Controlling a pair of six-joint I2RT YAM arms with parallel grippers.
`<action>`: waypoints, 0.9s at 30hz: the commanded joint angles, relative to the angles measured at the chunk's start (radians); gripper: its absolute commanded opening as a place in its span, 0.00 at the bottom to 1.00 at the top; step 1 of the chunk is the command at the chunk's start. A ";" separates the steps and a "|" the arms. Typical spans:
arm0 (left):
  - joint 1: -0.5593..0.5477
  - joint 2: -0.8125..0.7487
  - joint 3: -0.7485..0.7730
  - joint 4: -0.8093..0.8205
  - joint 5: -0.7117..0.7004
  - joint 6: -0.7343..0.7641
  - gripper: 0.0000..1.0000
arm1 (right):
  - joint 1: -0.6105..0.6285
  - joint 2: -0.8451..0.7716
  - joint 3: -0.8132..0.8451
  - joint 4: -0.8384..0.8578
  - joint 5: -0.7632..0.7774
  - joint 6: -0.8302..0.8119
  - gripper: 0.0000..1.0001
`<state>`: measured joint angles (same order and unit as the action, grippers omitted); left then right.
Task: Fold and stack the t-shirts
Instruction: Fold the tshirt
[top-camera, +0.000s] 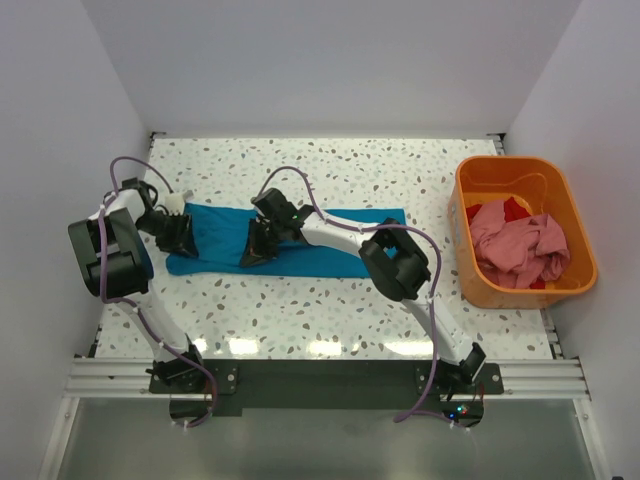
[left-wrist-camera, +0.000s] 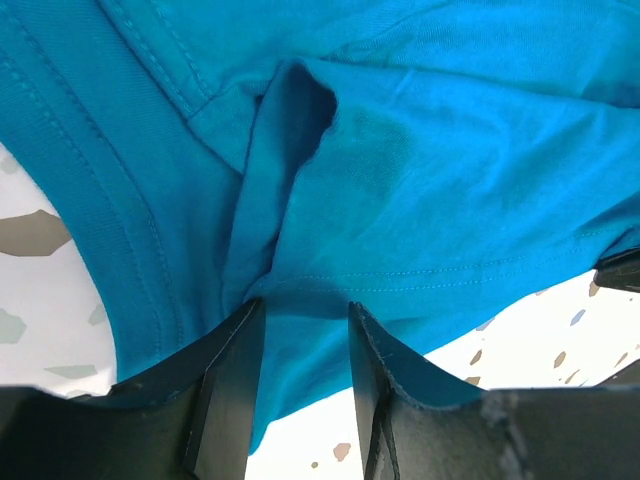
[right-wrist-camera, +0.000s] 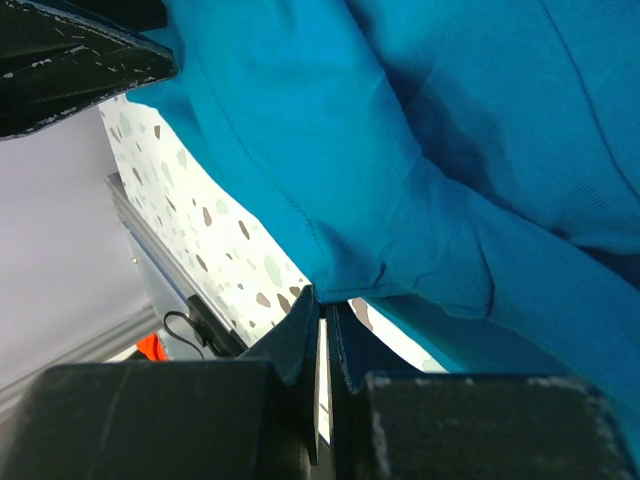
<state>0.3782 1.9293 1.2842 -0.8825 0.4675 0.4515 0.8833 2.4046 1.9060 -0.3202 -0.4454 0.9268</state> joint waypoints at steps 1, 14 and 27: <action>-0.001 -0.029 0.030 0.056 -0.021 -0.007 0.45 | -0.003 -0.039 -0.009 0.035 -0.019 0.004 0.00; 0.001 -0.049 0.056 0.057 -0.019 -0.013 0.39 | -0.004 -0.035 -0.007 0.043 -0.019 0.015 0.00; -0.001 -0.012 0.024 0.071 -0.044 0.000 0.37 | -0.003 -0.030 -0.007 0.049 -0.018 0.015 0.00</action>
<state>0.3782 1.9198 1.3052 -0.8398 0.4217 0.4473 0.8833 2.4046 1.9049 -0.3130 -0.4454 0.9310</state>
